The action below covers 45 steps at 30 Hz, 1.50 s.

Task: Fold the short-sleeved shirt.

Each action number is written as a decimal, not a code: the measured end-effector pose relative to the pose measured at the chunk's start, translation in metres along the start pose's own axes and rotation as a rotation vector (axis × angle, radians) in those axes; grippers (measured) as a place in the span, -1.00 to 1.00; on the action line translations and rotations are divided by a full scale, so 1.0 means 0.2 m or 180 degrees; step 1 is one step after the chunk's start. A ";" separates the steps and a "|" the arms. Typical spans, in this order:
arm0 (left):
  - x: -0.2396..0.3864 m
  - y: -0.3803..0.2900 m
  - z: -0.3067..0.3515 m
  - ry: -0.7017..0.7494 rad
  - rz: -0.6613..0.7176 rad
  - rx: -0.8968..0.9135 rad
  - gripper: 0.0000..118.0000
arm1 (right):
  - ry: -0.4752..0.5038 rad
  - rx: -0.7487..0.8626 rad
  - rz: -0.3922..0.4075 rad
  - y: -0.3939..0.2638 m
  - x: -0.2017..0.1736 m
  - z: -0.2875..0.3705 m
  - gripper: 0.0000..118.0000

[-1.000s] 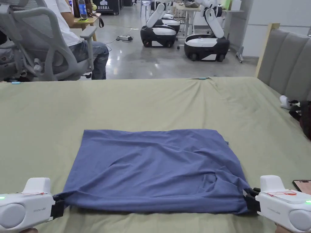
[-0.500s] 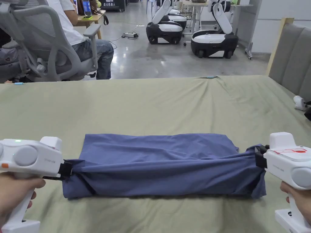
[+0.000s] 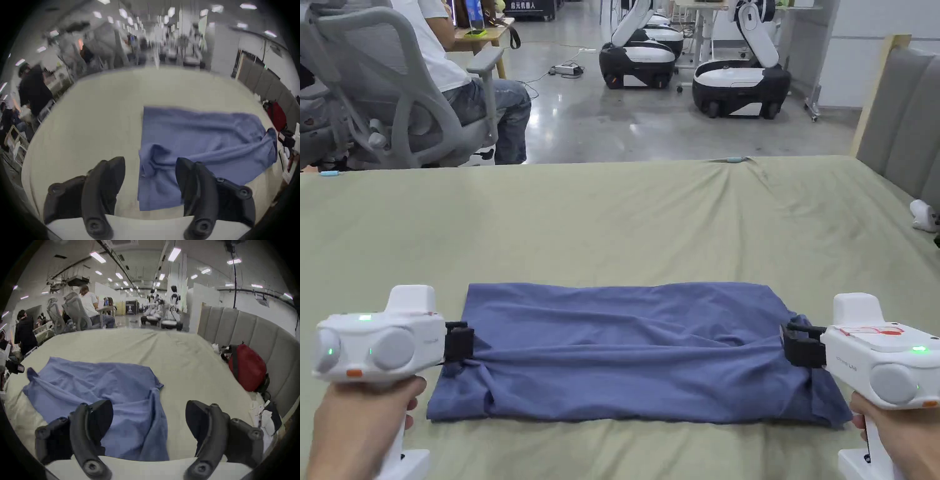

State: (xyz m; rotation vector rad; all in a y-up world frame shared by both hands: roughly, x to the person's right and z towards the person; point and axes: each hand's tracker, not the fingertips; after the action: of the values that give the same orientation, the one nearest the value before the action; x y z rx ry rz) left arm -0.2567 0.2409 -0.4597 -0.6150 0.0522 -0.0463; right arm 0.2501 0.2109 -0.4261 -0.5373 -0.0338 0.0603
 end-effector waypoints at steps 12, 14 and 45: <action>0.36 -0.47 0.56 -0.0439 -0.0122 0.1002 -1.00 | 0.0357 0.0656 0.0017 -0.29 -0.58 0.56 -1.00; 0.30 -0.51 0.53 -0.0317 -0.0065 0.0885 -1.00 | 0.0364 0.0651 0.0042 -0.32 -0.61 0.58 -1.00; -0.07 -0.29 -0.25 -0.0197 -0.0280 -0.0686 -0.98 | -0.0209 -0.0183 -0.0082 -0.22 -0.02 0.09 0.27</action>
State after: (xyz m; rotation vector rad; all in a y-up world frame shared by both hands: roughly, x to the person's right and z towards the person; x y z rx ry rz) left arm -0.2760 0.1656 -0.4676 -0.8337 -0.0302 -0.1078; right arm 0.2476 0.1830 -0.3877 -0.5922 -0.1068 0.0519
